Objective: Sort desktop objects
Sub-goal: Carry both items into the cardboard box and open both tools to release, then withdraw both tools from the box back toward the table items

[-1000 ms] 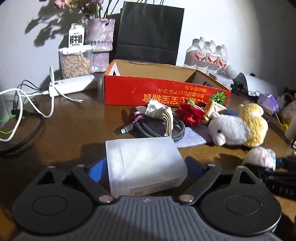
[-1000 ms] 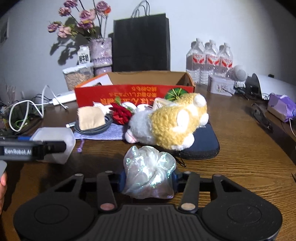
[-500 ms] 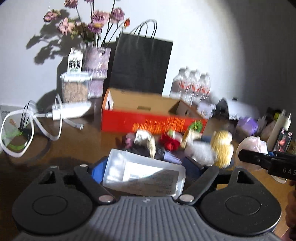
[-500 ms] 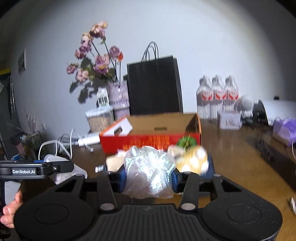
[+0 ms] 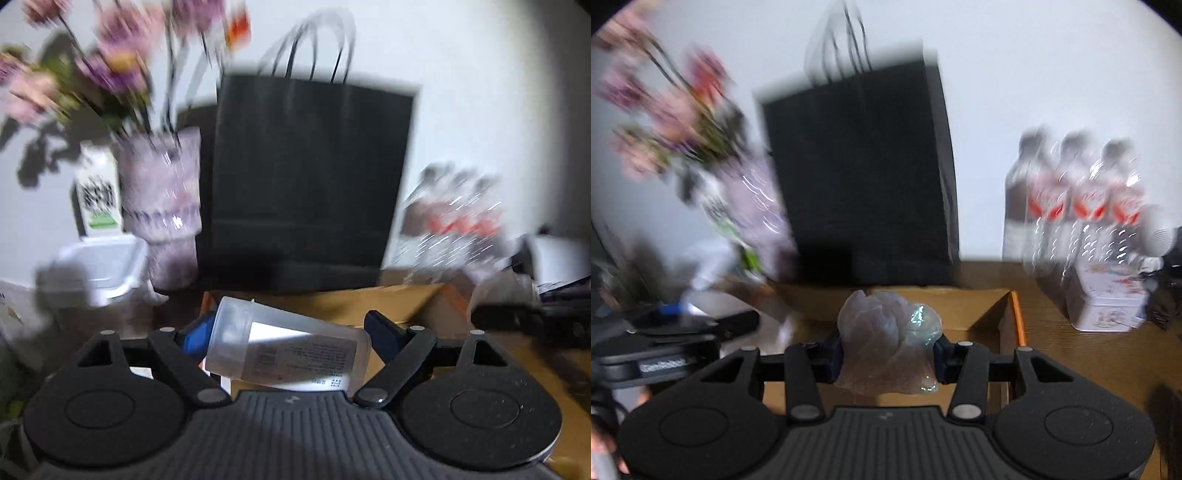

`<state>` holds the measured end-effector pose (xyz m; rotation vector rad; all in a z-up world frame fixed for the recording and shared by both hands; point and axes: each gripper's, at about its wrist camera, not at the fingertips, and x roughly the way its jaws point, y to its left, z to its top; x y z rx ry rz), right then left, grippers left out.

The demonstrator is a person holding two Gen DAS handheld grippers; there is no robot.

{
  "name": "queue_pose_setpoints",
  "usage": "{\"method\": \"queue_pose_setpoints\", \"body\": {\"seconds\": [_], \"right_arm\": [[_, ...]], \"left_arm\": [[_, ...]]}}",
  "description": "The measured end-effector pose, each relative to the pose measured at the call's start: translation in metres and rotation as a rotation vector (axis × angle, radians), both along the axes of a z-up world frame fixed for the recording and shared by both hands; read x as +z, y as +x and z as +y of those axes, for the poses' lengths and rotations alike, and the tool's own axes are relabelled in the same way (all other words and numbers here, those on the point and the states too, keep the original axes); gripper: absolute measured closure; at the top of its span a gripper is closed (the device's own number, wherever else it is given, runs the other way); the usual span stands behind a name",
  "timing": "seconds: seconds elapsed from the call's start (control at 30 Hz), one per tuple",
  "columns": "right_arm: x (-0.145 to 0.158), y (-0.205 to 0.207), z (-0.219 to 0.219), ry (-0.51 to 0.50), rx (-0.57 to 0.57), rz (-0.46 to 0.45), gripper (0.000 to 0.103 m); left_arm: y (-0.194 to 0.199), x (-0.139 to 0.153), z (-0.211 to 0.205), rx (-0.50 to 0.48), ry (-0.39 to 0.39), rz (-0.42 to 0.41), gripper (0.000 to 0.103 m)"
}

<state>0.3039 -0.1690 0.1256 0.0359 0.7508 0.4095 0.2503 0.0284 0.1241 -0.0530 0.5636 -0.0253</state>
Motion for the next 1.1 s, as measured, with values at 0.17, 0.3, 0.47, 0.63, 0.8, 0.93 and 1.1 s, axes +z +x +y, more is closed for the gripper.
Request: {"method": "queue_pose_setpoints", "body": {"seconds": [0.17, 0.3, 0.47, 0.63, 0.8, 0.93, 1.1], "right_arm": [[-0.065, 0.078, 0.027, -0.070, -0.050, 0.158, 0.059], [-0.089, 0.101, 0.037, -0.063, -0.027, 0.219, 0.051], [-0.090, 0.105, 0.037, -0.024, -0.026, 0.231, 0.031], [-0.065, 0.096, 0.025, -0.037, -0.047, 0.196, 0.026], [-0.035, 0.074, 0.013, -0.100, -0.076, 0.168, 0.025], [-0.014, 0.036, 0.004, -0.145, -0.074, 0.135, 0.025], [0.003, -0.035, -0.008, -0.148, -0.056, 0.042, 0.013]], "left_arm": [[0.077, -0.045, 0.004, 0.063, 0.041, 0.152, 0.017], [0.094, -0.065, 0.004, 0.069, 0.041, 0.237, 0.016], [0.103, -0.068, 0.004, 0.028, 0.047, 0.297, 0.013], [0.094, -0.044, 0.011, 0.007, 0.009, 0.279, 0.003], [0.081, -0.019, 0.010, 0.008, 0.025, 0.290, 0.002], [0.058, 0.000, 0.010, 0.029, 0.009, 0.305, 0.000], [0.002, 0.016, 0.006, 0.013, 0.026, 0.269, 0.000]]}}
